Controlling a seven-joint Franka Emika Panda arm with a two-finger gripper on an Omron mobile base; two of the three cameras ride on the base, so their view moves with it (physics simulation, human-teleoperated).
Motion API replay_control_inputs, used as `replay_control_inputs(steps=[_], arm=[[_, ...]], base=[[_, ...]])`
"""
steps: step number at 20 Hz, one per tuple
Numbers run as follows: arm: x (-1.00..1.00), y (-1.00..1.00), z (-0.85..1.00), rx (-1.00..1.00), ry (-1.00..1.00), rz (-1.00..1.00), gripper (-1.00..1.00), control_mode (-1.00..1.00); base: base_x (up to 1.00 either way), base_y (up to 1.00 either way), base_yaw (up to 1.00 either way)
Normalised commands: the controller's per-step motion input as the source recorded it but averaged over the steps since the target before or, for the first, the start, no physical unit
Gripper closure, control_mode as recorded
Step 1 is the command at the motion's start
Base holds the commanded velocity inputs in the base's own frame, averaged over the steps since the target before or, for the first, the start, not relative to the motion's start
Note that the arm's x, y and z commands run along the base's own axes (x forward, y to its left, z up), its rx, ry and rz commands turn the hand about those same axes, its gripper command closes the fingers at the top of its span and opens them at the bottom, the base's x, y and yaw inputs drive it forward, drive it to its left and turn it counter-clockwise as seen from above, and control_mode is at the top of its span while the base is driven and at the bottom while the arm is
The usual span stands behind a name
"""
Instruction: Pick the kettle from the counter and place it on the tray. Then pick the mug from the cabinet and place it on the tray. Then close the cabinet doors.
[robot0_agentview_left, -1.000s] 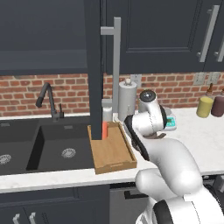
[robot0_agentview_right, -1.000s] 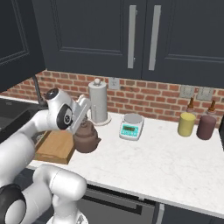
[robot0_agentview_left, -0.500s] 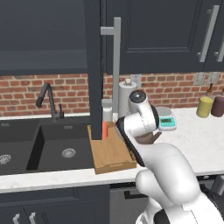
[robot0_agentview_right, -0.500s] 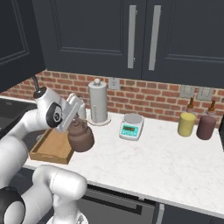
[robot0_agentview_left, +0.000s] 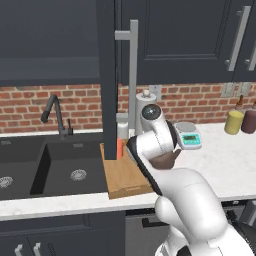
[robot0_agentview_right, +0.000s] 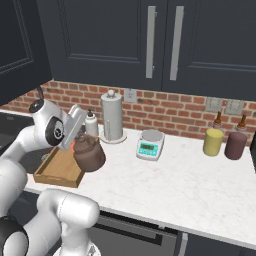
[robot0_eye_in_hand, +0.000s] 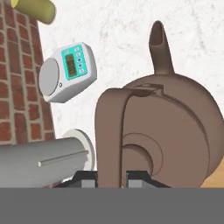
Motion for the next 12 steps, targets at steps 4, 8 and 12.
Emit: replay_control_inputs(steps=[4,8,12], arm=[[-0.04,0.00,0.14,0.00,-0.05,0.06,1.00,-1.00],[-0.06,0.00,0.20,0.02,-0.08,0.10,1.00,-1.00],[-0.07,0.03,0.00,0.00,0.00,0.12,1.00,-1.00]], base=[[0.00,0.00,0.00],[0.00,0.00,0.00],[0.00,0.00,0.00]])
